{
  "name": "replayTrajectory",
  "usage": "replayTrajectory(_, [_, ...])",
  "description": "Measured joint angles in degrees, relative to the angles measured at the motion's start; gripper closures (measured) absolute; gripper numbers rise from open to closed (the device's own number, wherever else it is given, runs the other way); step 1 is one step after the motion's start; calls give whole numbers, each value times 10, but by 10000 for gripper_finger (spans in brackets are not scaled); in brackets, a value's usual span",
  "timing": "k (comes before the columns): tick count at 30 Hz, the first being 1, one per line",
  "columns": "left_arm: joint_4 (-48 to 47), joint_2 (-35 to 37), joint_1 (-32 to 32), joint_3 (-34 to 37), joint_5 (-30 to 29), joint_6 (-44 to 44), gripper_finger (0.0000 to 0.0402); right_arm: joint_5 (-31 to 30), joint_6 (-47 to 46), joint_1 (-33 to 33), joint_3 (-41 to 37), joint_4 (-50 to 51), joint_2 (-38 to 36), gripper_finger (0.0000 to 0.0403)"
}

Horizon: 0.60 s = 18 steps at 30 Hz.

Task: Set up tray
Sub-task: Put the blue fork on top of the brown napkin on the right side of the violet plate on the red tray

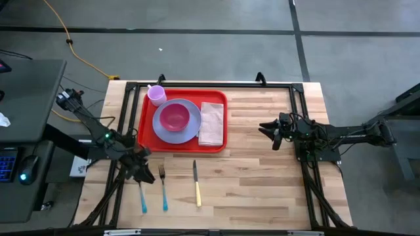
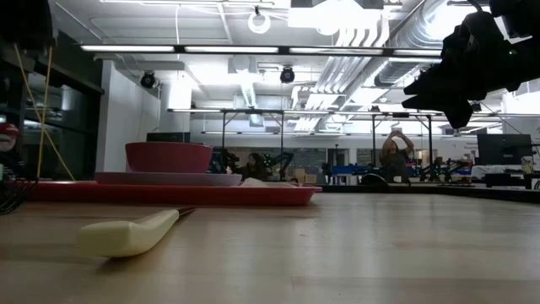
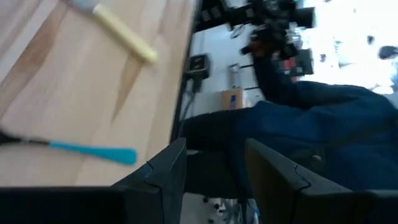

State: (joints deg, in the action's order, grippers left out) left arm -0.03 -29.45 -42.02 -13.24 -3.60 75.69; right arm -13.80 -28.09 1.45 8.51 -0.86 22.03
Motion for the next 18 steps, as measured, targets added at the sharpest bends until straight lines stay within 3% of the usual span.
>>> replayTrajectory(11, [0,-117,0,-1,-3,147,208,3,11,0,0,0,0,284])
replayTrajectory(18, [1,-160,0,-1,-57,205,208,8,14,0,0,-1,0,284])
